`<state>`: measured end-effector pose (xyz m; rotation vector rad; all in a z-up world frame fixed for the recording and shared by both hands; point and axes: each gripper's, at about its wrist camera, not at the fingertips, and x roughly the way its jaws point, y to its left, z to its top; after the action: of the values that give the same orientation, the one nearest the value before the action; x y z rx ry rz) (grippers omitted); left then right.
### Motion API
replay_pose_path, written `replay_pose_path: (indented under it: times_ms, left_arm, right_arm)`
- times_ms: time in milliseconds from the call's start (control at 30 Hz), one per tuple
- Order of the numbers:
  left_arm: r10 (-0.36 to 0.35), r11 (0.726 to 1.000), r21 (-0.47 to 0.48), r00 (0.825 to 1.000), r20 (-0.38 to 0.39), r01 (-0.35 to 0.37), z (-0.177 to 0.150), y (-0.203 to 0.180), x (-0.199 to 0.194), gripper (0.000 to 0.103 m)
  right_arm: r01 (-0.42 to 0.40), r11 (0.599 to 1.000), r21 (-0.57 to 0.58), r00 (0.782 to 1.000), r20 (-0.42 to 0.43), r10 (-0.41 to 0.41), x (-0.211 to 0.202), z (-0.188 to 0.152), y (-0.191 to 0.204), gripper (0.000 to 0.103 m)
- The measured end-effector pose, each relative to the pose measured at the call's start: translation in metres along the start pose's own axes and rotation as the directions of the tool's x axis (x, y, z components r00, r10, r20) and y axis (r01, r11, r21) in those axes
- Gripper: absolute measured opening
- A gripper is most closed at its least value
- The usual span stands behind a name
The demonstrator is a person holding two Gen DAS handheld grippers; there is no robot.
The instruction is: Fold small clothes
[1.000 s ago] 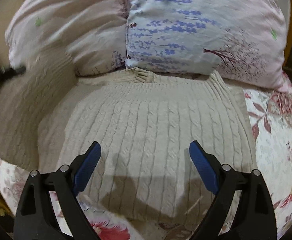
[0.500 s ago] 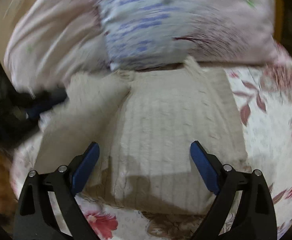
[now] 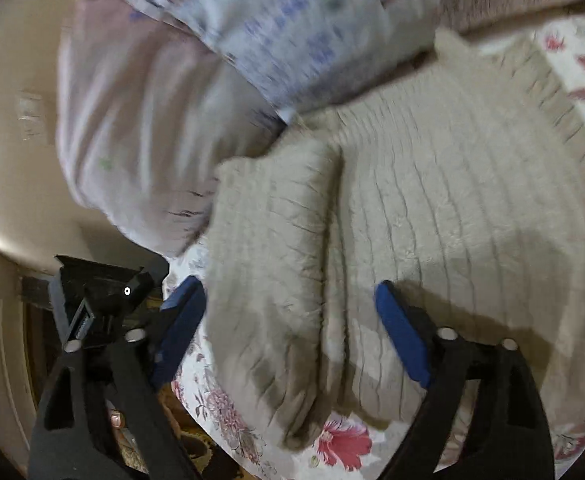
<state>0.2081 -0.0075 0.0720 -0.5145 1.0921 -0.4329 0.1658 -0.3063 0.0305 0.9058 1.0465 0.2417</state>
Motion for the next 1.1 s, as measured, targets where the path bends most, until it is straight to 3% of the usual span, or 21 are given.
replay_pose_path:
  times_ms: [100,167,433,533,567,800,1100]
  left_arm:
    - [0.066,0.998,-0.016,0.996,-0.057,-0.067,-0.005,0.018,0.014,0.066]
    - [0.058,0.998,-0.026,0.995,-0.075,-0.06,-0.01,0.023,0.019,0.067]
    - [0.02,0.999,-0.047,0.991,-0.131,-0.026,-0.02,0.023,0.038,0.067]
    - [0.014,0.999,-0.045,0.989,-0.147,-0.021,-0.023,0.018,0.045,0.067]
    - [0.013,0.999,-0.044,0.989,-0.146,-0.02,-0.023,0.016,0.045,0.067]
    - [-0.025,0.998,-0.056,0.993,-0.114,0.019,-0.019,0.016,0.032,0.079]
    - [-0.053,0.999,0.001,0.989,-0.135,0.054,-0.025,-0.003,0.03,0.081]
  right_arm:
    - [0.012,1.0,0.004,1.0,0.0,-0.012,0.002,-0.006,0.0,0.071]
    - [0.007,1.0,0.001,1.0,-0.008,-0.007,0.004,-0.005,0.002,0.047]
    - [0.008,1.0,0.006,0.999,-0.033,-0.008,0.024,-0.001,-0.001,0.043]
    - [0.023,1.0,0.011,0.999,-0.027,-0.023,0.031,0.001,0.0,0.021]
    - [0.029,1.0,0.001,0.999,-0.019,-0.029,0.032,0.001,0.002,0.018]
    - [0.1,0.986,-0.13,0.988,0.129,-0.083,-0.002,0.004,0.036,0.015]
    - [0.312,0.92,-0.236,0.931,0.269,-0.247,-0.061,0.014,0.046,0.014]
